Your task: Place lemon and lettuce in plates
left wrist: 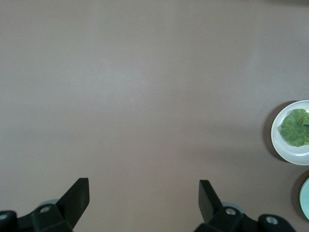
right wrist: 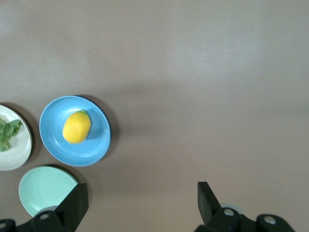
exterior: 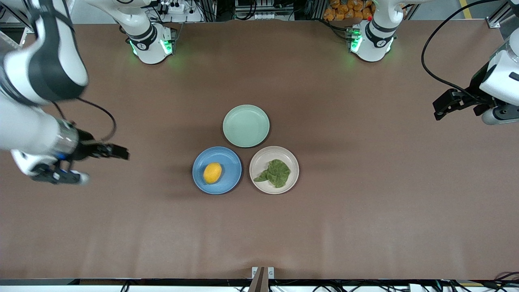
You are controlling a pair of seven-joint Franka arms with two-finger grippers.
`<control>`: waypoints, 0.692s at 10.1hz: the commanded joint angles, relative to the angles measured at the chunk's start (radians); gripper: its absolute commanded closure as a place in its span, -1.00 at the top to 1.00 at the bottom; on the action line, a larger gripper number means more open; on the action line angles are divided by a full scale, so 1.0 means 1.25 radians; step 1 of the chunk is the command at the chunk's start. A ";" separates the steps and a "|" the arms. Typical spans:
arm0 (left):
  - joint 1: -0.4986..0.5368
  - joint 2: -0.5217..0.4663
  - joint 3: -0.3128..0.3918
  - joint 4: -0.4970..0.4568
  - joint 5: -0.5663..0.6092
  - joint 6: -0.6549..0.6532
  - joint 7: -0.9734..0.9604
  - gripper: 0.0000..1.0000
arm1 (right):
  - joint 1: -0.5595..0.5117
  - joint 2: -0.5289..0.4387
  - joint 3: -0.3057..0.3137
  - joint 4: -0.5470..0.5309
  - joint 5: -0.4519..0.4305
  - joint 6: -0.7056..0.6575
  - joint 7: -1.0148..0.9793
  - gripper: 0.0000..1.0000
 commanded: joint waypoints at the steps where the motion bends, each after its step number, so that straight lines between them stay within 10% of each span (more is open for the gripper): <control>1: 0.002 -0.008 -0.005 -0.004 -0.012 -0.007 -0.002 1.00 | -0.020 -0.108 0.010 -0.068 -0.044 -0.029 -0.042 1.00; 7: 0.008 -0.004 -0.006 -0.004 -0.013 0.002 0.012 1.00 | -0.046 -0.230 -0.013 -0.155 -0.048 -0.091 -0.064 1.00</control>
